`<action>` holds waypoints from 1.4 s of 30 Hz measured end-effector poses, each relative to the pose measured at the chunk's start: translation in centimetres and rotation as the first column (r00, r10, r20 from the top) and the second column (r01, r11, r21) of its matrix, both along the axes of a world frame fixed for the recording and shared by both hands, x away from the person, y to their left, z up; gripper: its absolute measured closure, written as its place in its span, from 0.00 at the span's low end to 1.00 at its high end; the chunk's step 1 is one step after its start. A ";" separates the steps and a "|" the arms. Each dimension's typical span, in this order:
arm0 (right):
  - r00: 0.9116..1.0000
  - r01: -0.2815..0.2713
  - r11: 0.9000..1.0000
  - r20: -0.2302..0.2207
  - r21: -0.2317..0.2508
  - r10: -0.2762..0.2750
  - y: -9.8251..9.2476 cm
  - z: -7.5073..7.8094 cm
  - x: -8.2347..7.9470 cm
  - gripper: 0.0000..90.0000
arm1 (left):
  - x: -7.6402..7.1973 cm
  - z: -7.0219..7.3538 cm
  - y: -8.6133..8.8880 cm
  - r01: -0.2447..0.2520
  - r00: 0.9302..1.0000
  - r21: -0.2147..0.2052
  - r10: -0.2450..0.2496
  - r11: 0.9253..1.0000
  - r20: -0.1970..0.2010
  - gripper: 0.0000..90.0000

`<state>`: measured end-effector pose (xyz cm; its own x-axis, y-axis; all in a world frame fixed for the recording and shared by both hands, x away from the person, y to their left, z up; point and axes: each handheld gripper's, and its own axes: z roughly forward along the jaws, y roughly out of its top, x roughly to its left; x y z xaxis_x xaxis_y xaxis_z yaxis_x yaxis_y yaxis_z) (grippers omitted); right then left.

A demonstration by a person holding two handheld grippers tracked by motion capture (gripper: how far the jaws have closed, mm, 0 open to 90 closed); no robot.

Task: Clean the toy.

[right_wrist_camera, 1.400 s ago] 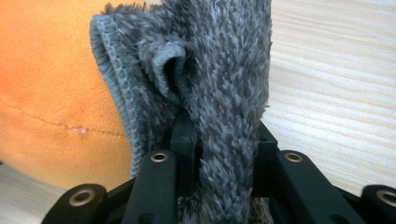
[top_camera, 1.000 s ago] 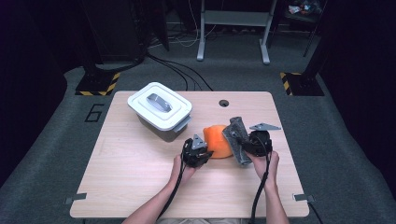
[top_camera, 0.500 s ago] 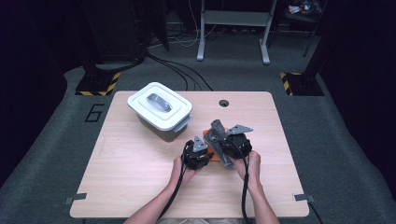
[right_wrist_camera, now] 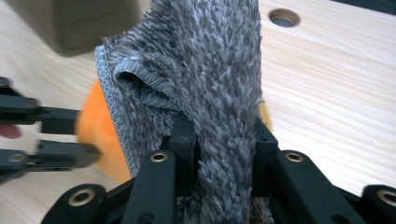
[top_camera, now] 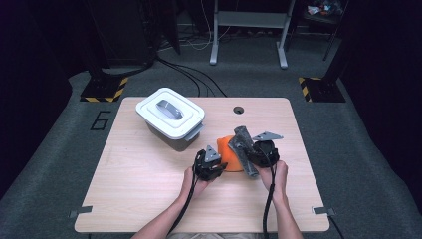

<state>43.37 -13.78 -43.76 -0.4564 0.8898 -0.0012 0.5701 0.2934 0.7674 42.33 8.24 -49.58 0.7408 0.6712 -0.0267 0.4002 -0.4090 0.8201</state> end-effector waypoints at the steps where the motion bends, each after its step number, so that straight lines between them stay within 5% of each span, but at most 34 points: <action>1: 1.000 0.016 1.000 -0.004 0.002 -0.016 -0.4 -0.2 0.1 0.77 | 0.0 0.0 0.0 0.001 1.000 -0.001 -0.001 1.000 -0.001 0.79; 17: 0.983 0.136 0.990 -0.126 0.038 -0.130 -3.9 -3.6 2.4 0.77 | 0.1 -0.1 0.1 0.001 1.000 0.003 -0.001 1.000 -0.002 0.79; 22: 0.984 0.139 0.989 -0.119 0.041 -0.133 -4.1 -3.1 2.2 0.77 | 0.2 -0.2 0.1 -0.005 1.000 0.008 0.005 1.000 -0.005 0.79; 26: 0.995 0.094 0.992 -0.048 0.087 -0.091 -3.9 -0.9 0.7 0.77 | 0.2 -0.2 0.2 -0.002 1.000 0.008 0.003 1.000 -0.006 0.79; 31: 0.999 -0.025 0.997 0.024 0.077 0.024 -0.9 1.6 -0.9 0.77 | 0.2 -0.2 0.1 -0.004 1.000 0.013 0.004 1.000 0.000 0.79; 37: 0.994 -0.107 0.994 0.014 -0.019 0.107 2.8 1.3 -0.7 0.76 | 0.1 -0.2 0.0 -0.007 1.000 0.012 0.007 1.000 -0.003 0.79; 42: 0.996 -0.090 0.995 0.017 -0.034 0.090 3.2 0.7 -0.6 0.77 | 0.2 -0.2 0.0 -0.004 1.000 0.017 0.003 1.000 0.002 0.79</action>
